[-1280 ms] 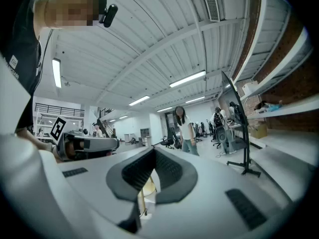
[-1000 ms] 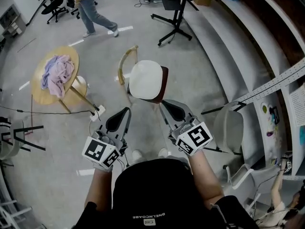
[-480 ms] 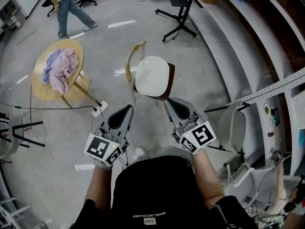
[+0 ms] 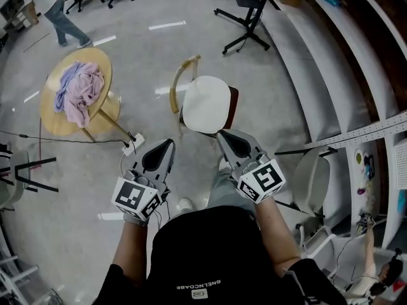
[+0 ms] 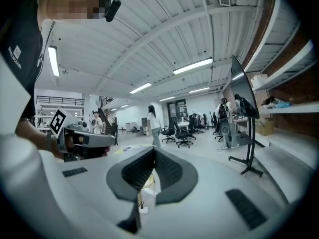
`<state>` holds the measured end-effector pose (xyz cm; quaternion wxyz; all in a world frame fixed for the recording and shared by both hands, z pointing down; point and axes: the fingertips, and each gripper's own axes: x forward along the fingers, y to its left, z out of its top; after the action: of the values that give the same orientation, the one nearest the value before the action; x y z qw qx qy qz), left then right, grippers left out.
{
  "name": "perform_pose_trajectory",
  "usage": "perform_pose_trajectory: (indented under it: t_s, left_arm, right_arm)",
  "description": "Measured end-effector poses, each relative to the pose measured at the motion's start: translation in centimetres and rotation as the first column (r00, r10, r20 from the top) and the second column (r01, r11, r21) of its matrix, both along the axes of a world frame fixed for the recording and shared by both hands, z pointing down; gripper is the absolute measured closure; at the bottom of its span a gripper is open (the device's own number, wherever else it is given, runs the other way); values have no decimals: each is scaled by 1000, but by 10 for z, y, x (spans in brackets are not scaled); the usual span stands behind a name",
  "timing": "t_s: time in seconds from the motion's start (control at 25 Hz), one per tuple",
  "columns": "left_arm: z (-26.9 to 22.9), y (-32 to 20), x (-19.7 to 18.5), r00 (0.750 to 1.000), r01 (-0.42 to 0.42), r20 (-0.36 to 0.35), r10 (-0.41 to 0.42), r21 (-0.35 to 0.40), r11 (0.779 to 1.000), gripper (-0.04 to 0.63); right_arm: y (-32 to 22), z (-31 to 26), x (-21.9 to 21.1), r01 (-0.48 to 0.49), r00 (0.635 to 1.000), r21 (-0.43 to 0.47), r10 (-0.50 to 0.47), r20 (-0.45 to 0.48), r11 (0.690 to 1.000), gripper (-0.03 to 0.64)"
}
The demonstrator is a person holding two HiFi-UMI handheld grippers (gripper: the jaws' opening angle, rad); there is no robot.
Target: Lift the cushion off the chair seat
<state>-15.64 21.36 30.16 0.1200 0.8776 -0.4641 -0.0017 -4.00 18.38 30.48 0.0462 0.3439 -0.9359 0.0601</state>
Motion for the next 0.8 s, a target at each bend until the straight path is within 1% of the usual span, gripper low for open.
perform_pose_trajectory:
  t_s: [0.2, 0.32, 0.4, 0.64, 0.8]
  left_arm:
    - [8, -43, 17, 999, 39, 7, -39, -22, 999, 583]
    - [11, -72, 27, 997, 77, 2, -77, -45, 996, 583]
    - [16, -91, 34, 995, 103, 15, -102, -49, 994, 583]
    - [24, -145, 70, 989, 143, 38, -141, -85, 986, 583]
    - [30, -170, 93, 984, 173, 59, -168, -105, 979, 583]
  right_arm:
    - [-53, 8, 14, 65, 998, -20, -66, -3, 998, 607]
    - [-86, 14, 26, 91, 996, -53, -91, 6, 994, 607]
    - [-106, 16, 34, 109, 994, -73, -108, 19, 991, 607]
    - [-160, 23, 69, 150, 989, -97, -148, 28, 984, 607]
    - [-190, 27, 92, 177, 984, -105, -174, 36, 979, 607]
